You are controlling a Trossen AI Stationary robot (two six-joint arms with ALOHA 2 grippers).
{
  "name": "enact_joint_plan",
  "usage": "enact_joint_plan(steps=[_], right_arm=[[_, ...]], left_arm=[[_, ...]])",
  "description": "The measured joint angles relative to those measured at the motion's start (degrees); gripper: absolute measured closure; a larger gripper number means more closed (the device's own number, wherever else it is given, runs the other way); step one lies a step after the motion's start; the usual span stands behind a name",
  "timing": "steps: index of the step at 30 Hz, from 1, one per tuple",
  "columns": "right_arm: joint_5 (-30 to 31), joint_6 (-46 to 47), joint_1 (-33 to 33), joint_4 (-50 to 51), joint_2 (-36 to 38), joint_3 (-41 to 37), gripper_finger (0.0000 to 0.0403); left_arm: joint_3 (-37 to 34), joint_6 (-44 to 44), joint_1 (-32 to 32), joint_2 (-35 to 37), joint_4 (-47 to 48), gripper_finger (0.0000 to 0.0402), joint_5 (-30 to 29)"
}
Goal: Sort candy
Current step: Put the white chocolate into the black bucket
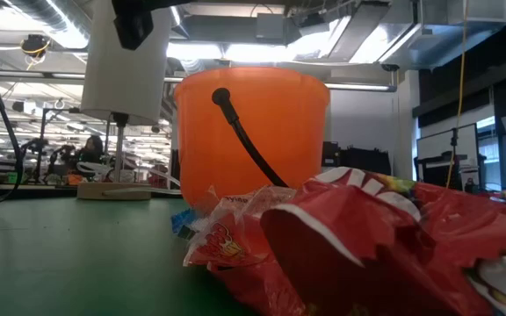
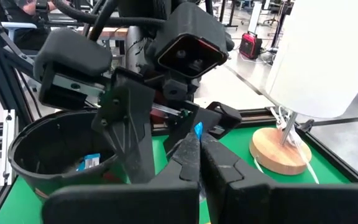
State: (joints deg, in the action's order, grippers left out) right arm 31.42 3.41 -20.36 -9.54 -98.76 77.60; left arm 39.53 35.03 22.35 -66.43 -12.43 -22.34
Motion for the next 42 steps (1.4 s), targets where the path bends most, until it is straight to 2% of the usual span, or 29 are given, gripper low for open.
enact_joint_plan(steps=[8, 12, 18, 22, 25, 28, 34, 38, 42], right_arm=[[0.0, 0.3, 0.3, -0.2, 0.0, 0.0, 0.0401], [-0.2, -0.4, 0.2, -0.5, 0.0, 0.0, 0.0377], [-0.5, -0.5, 0.2, -0.4, 0.0, 0.0, 0.0280], [-0.5, -1.1, 0.1, 0.2, 0.6, 0.0, 0.0214], [-0.4, -1.8, 0.1, 1.3, 2.0, 0.0, 0.0184], [-0.4, -1.8, 0.1, 2.7, 3.7, 0.0, 0.0171], [-0.4, -1.8, 0.1, 4.7, 5.6, 0.0, 0.0174], [-0.4, -1.7, 0.1, 5.6, 5.8, 0.0, 0.0182], [-0.4, -1.5, 0.1, 6.0, 5.8, 0.0, 0.0186]], left_arm=[[0.0, -2.7, 0.0, 0.0, -0.1, 0.0359, 1.8], [0.0, -4.0, 0.0, 0.0, 0.1, 0.0393, 2.2], [0.0, -4.1, 0.1, 0.0, 0.7, 0.0387, 2.5], [0.0, -4.6, 0.7, 1.2, 3.2, 0.0389, 5.6], [0.0, -3.0, 1.6, 3.8, 7.4, 0.0390, 7.8], [0.0, 0.4, 3.3, 7.4, 13.4, 0.0390, 8.9], [0.0, 6.3, 9.8, 16.4, 28.0, 0.0391, 13.0], [0.1, 14.6, 15.0, 21.6, 36.0, 0.0391, 11.1], [0.1, 19.7, 20.1, 23.5, 41.0, 0.0391, 10.5]])
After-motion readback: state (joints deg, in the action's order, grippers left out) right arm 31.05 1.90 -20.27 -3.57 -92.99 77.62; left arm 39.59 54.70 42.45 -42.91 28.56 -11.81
